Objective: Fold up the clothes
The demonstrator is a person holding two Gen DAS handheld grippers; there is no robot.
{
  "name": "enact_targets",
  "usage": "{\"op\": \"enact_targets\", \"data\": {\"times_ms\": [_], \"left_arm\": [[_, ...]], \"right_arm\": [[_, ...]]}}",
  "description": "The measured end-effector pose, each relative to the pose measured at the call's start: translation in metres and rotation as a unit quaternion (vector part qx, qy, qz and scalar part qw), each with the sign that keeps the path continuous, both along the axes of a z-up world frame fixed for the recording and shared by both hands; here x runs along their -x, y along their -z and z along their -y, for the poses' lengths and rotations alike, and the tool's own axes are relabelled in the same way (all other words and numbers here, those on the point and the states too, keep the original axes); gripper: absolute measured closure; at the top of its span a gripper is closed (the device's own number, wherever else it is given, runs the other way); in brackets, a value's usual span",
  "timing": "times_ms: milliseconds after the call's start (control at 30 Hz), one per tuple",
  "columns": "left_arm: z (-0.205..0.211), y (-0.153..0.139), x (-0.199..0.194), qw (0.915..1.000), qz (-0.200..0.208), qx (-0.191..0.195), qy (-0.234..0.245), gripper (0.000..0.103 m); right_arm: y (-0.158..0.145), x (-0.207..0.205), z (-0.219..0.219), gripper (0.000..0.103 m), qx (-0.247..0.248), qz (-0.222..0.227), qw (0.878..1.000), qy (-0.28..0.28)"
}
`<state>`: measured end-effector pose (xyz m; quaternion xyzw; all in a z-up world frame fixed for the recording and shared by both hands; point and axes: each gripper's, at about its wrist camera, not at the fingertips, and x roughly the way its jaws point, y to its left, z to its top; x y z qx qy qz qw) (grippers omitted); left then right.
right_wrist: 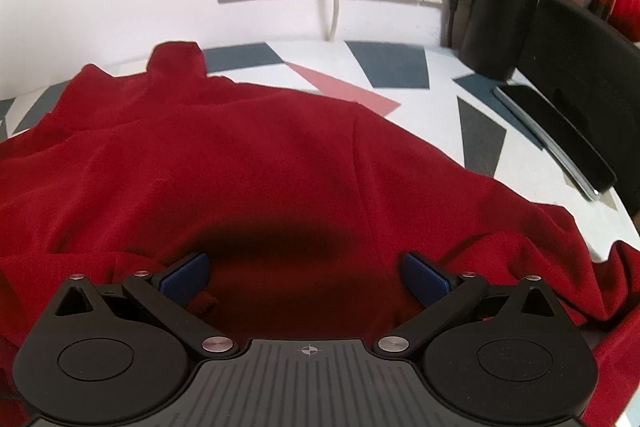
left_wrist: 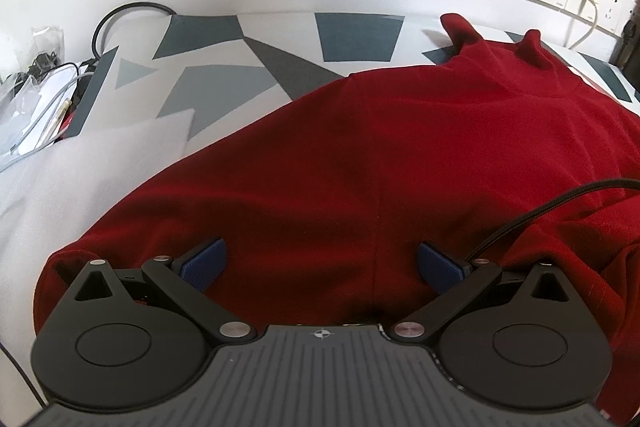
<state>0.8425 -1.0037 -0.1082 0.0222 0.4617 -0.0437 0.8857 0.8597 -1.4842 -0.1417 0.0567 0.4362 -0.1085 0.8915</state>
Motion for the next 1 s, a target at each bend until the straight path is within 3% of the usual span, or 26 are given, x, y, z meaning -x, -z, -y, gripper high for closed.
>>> {"op": "enact_targets", "data": {"times_ms": [367,1000], "left_arm": [[0.001,-0.002,-0.003,0.9997,-0.017,0.000,-0.016,0.000],[0.002,-0.007,-0.021,0.9967,-0.077,-0.007,-0.026,0.000]], "right_arm": [[-0.004,-0.014,-0.001,0.001,-0.010,-0.042,0.998,0.040],[-0.005,-0.026,0.002,0.001,-0.020,-0.059,0.996,0.063]]}}
